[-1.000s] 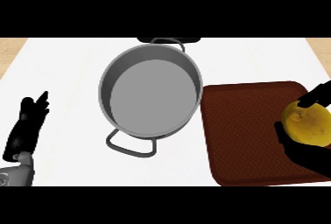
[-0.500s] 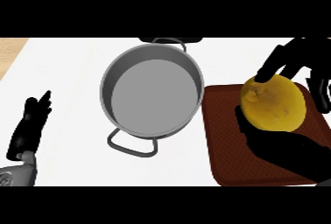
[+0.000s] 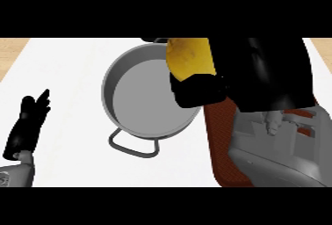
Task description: Pick the lemon from the tray and place it in the pot
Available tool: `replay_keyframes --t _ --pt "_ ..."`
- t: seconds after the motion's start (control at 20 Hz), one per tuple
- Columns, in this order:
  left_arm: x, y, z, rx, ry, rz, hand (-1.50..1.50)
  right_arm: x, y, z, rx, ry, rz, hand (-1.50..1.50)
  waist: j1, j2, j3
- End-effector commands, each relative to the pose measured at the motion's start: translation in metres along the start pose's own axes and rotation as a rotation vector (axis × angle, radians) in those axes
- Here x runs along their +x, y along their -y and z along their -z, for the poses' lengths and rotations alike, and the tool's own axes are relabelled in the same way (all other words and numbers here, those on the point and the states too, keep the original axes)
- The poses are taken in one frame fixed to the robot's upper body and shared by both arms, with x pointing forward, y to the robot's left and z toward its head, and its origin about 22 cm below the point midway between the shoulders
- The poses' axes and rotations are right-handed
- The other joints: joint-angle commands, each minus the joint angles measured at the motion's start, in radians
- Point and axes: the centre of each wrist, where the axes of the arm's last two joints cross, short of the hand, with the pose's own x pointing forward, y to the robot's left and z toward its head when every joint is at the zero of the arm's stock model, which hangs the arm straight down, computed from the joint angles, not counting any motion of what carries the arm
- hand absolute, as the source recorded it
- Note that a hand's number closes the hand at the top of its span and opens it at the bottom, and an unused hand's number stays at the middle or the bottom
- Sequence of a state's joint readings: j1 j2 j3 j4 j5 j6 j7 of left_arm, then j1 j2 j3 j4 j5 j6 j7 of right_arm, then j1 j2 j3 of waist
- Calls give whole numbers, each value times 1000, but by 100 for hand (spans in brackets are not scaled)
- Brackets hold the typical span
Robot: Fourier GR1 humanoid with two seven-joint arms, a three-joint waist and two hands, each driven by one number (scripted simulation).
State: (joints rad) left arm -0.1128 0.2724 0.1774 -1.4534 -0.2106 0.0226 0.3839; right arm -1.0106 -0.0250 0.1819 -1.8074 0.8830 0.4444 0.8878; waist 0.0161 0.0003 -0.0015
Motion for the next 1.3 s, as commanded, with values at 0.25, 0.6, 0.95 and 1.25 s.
replay_keyframes --t 0.25,0.6,0.95,1.25 --pt "-2 8 4 -8 24 20 0 12 -64 59 183 -90 28 150 8 5 0" --pt "-1 14 0 -16 6 -1 0 2 -123 64 308 -213 135 -150 24 6 0" --pt "-3 11 0 -4 12 8 0 -9 -126 63 136 -193 469 -150 23 6 1" --pt "-15 7 5 -4 -9 -1 0 -33 -126 56 -74 -246 672 -150 -4 2 1"
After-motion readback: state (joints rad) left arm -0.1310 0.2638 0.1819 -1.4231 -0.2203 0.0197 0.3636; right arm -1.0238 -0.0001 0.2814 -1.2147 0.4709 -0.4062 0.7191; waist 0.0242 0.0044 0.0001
